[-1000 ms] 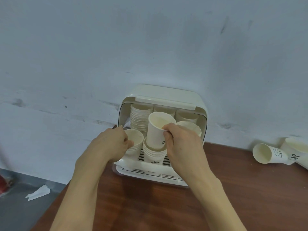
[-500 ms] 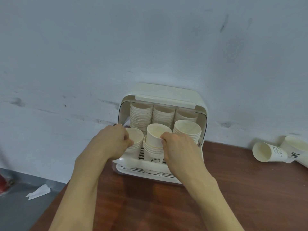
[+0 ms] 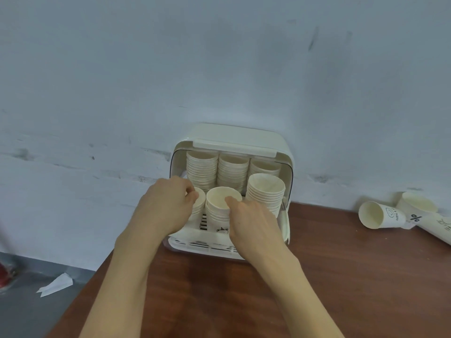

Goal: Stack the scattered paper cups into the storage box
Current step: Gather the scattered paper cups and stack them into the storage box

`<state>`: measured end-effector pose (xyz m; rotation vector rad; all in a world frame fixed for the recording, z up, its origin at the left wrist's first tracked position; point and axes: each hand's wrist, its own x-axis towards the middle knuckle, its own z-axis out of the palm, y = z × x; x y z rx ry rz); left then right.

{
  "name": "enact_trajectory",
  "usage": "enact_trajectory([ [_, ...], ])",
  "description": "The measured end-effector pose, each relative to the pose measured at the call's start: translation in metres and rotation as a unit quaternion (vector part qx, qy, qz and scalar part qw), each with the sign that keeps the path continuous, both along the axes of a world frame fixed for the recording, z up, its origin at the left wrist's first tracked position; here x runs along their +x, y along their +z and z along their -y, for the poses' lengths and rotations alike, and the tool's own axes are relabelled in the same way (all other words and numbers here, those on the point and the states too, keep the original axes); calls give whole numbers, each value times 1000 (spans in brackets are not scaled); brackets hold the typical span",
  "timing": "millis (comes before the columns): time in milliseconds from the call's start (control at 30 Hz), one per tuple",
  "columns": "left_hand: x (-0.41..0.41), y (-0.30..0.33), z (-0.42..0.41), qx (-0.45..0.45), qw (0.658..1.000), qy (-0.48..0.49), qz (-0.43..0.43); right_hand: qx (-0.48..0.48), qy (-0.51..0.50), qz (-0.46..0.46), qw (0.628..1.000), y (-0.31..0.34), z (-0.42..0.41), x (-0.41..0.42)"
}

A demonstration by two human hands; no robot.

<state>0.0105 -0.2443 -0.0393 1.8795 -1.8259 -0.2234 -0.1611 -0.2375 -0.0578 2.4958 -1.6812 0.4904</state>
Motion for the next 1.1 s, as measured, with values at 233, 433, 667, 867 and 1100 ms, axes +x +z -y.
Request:
enact_trajectory([
  [233, -22, 6, -43, -48, 999, -13, -14, -2, -2, 61, 998, 13, -38, -20],
  [433, -51, 31, -96, -27, 997, -72, 6, 46, -53, 72, 995, 36, -91, -50],
  [667, -90, 57, -165, -23, 990, -133, 32, 96, -111, 81, 986, 60, -155, -93],
  [867, -116, 58, -217, -50, 987, -151, 20, 98, -136, 73, 983, 61, -213, -134],
  [1100, -145, 39, -266, -45, 981, -188, 31, 103, -183, 63, 976, 49, -274, -174],
])
